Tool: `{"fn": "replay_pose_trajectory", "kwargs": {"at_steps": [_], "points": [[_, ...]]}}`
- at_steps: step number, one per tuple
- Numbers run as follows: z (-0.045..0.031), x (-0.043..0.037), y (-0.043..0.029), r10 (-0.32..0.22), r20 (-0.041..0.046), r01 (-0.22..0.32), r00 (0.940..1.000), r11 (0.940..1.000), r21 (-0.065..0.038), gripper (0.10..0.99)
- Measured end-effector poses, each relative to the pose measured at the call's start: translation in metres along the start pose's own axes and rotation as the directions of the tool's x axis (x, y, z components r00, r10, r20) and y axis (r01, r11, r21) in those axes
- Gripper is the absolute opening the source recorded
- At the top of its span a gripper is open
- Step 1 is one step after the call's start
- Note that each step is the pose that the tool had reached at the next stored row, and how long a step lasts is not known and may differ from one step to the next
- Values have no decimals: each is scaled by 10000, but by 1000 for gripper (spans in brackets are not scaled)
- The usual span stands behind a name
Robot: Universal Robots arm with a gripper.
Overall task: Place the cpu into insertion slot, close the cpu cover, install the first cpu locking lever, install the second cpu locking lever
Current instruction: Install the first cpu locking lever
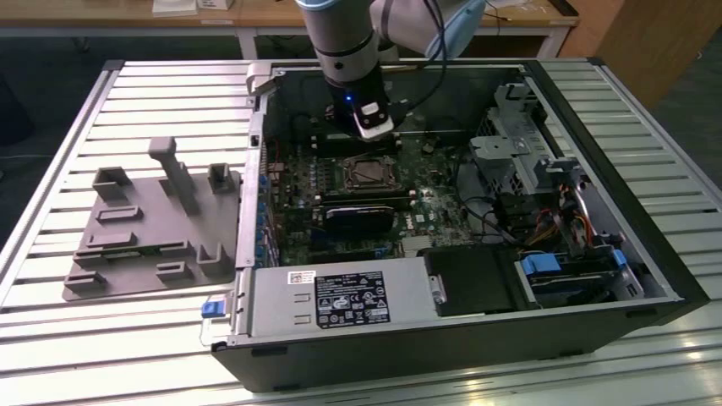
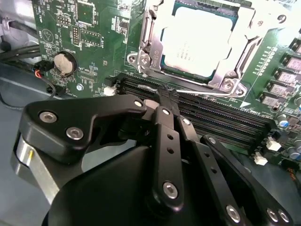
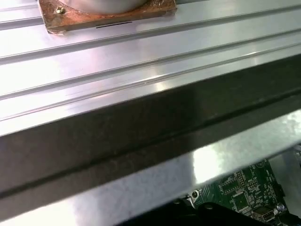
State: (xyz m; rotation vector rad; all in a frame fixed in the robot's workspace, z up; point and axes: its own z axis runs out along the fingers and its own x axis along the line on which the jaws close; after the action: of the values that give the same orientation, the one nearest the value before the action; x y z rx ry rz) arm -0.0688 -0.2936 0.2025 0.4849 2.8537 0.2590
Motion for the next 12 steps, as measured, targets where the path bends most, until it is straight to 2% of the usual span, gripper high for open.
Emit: {"fn": "replay_pose_trajectory", "kwargs": {"at_steps": [12], "points": [[72,20,-2,770,176,-773,9969,9969,156,102]]}}
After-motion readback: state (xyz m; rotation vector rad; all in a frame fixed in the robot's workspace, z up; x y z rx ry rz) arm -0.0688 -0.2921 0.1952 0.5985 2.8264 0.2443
